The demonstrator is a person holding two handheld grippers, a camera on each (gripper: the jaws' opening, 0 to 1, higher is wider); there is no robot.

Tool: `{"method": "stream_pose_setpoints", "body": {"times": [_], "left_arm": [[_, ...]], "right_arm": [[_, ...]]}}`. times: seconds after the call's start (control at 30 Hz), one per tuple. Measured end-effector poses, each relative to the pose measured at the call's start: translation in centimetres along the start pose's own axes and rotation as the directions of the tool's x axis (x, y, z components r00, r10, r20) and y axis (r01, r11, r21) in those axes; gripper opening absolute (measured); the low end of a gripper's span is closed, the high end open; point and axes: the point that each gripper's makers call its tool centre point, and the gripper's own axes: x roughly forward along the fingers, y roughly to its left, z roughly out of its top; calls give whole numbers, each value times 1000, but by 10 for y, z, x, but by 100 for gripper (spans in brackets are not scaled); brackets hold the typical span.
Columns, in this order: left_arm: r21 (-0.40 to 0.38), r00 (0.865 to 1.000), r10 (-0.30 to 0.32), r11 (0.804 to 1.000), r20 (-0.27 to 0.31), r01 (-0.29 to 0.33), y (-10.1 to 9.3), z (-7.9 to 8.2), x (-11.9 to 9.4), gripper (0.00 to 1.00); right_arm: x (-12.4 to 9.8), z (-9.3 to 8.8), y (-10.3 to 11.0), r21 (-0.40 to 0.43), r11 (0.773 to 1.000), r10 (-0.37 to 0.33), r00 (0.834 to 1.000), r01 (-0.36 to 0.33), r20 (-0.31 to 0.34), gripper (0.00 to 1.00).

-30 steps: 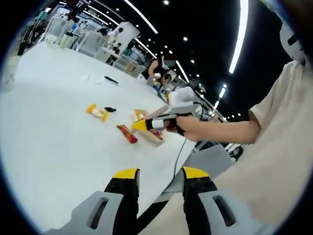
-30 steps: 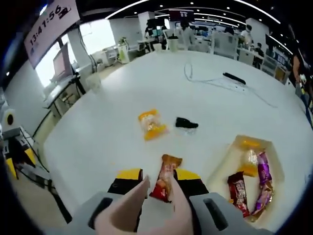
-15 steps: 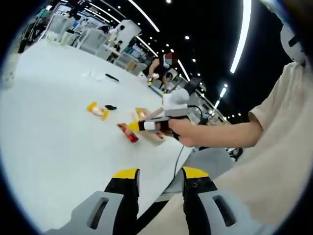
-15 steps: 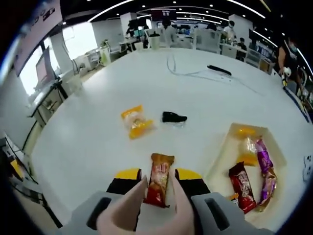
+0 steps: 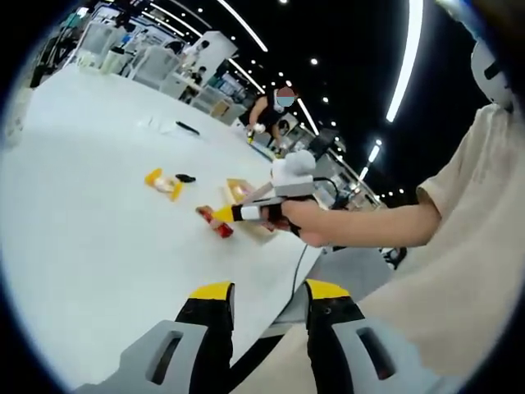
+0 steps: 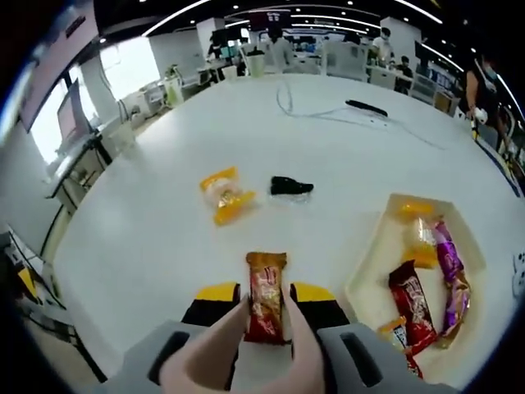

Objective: Place the target food into the container with the food tongs after gripping and lifting it, then release it inside without dropping or visibly crushing the food.

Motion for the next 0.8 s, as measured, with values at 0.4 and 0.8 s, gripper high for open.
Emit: {"method": "stream_pose_setpoints", "body": {"times": [0.4,0.8], "left_arm": [[14,1000,-4,1000,5,4,-4,3,1,32],[46,1000,-25,999,13,24,-8,10,8,32]], "right_arm": [[-24,15,3,-1,1000,21,999,-21,48,21],[-52,39,-12,30,999,17,993,-21,119,21]]}}
